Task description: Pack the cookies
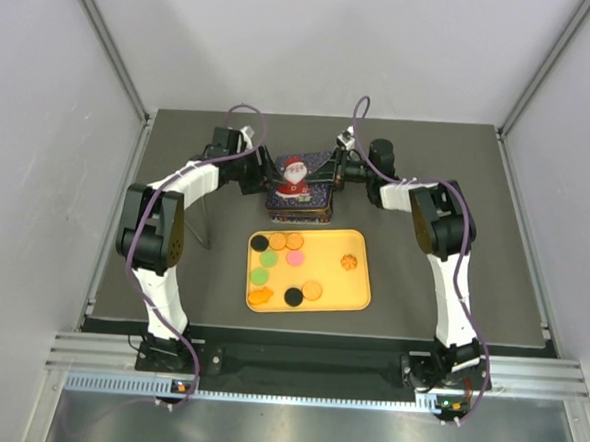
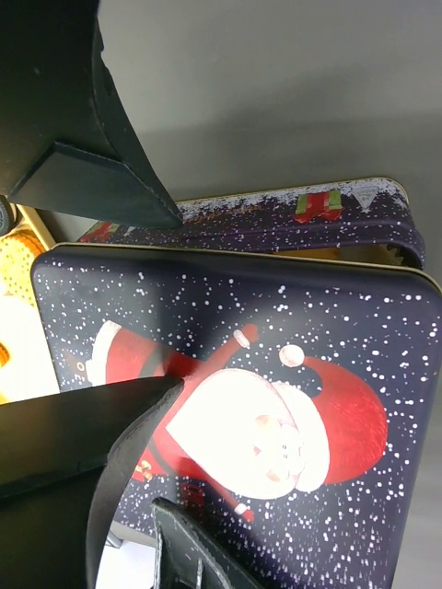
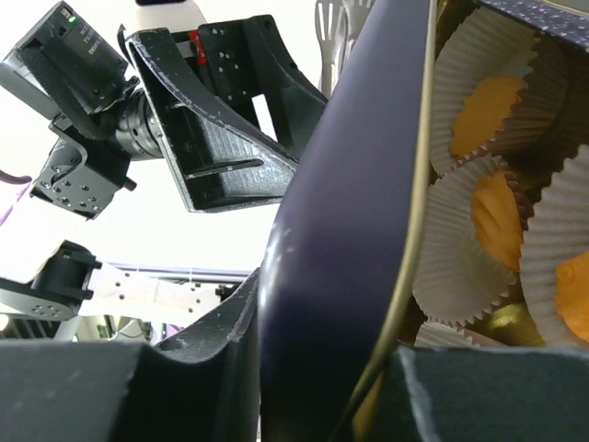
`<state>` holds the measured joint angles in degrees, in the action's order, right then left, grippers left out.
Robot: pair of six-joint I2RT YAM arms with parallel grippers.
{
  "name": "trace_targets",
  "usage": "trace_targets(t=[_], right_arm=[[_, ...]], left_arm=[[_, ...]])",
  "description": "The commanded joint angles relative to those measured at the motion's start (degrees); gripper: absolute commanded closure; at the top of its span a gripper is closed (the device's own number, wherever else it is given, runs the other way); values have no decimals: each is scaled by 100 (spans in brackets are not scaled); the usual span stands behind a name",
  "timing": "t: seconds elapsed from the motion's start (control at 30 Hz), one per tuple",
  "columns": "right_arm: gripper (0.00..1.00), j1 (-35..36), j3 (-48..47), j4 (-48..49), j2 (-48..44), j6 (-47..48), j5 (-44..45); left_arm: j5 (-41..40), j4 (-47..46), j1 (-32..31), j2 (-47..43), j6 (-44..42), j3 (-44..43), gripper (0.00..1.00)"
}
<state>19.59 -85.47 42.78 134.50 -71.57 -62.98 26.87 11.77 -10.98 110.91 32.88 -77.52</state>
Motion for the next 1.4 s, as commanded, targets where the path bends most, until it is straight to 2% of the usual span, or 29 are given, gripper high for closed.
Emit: trace_targets(t=[0.0,0.37,0.57,0.9,1.13,1.37], right_arm=[[74,-96,83,389,-90,91,-83],[66,-246,303,231,-239,283,-30],[63,-377,408,-472,-459,853,93],[59,-421,66,-2546,-688,2340,471],[55,-544,136,-2617,-688,2437,541],[55,-623,83,-3135,-749,2824,769]], left_arm=[[46,-26,8,71,-159,-167,31],[-85,167,8,132,-195,-246,32],[-252,273,8,167,-212,-255,33],[-314,308,8,176,-203,-211,34],[-332,326,8,211,-230,-220,34],[-341,335,8,220,-247,-229,34]])
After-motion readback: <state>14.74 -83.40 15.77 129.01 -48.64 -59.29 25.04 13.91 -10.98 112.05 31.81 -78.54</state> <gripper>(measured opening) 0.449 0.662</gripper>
